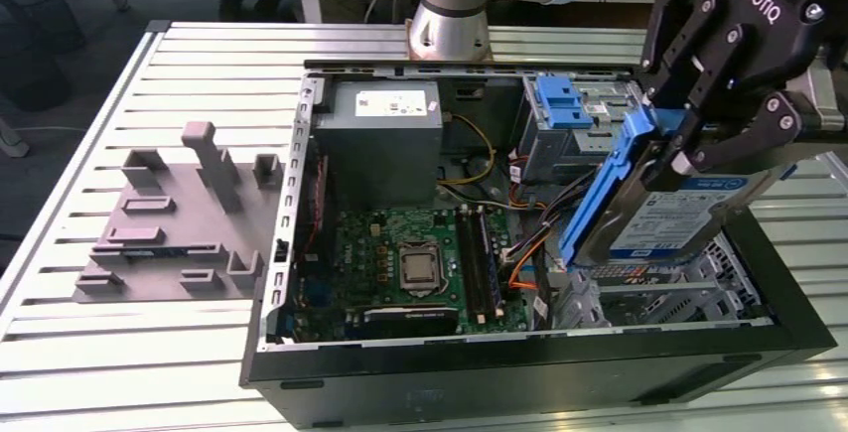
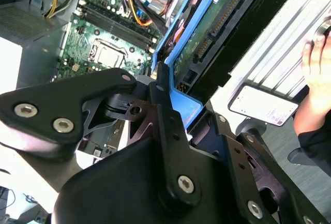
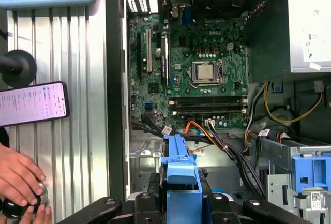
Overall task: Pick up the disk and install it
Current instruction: 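Insert the disk into the insertion slot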
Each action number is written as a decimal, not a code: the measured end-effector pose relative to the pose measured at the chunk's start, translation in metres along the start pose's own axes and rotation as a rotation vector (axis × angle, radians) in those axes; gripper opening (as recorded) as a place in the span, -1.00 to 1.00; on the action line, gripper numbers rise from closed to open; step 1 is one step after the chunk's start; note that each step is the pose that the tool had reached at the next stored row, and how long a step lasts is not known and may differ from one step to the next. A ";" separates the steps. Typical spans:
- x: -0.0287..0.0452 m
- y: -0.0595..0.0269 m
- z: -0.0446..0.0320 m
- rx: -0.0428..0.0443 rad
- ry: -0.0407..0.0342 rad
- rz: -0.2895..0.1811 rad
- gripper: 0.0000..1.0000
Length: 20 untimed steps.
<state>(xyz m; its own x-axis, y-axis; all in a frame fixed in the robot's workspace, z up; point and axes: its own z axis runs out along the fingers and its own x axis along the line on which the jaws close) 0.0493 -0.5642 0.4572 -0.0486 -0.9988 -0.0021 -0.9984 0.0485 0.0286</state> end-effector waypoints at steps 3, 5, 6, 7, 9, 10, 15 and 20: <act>-0.0003 -0.0065 0.0010 0.0000 0.0002 0.000 -0.26; -0.0004 -0.0091 0.0022 0.0000 0.0002 0.000 -0.26; -0.0005 -0.0100 0.0029 -0.0001 0.0002 -0.001 -0.26; -0.0005 -0.0112 0.0037 0.0000 0.0004 -0.004 -0.26; -0.0006 -0.0122 0.0052 -0.0001 0.0008 -0.020 -0.26; -0.0006 -0.0127 0.0060 0.0000 0.0010 -0.028 -0.26; -0.0007 -0.0206 0.0097 0.0000 0.0010 -0.033 -0.26; -0.0009 -0.0268 0.0127 0.0000 0.0011 -0.033 -0.26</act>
<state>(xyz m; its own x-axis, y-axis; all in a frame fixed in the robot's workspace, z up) 0.0757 -0.5646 0.4437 -0.0157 -0.9999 -0.0019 -0.9995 0.0156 0.0285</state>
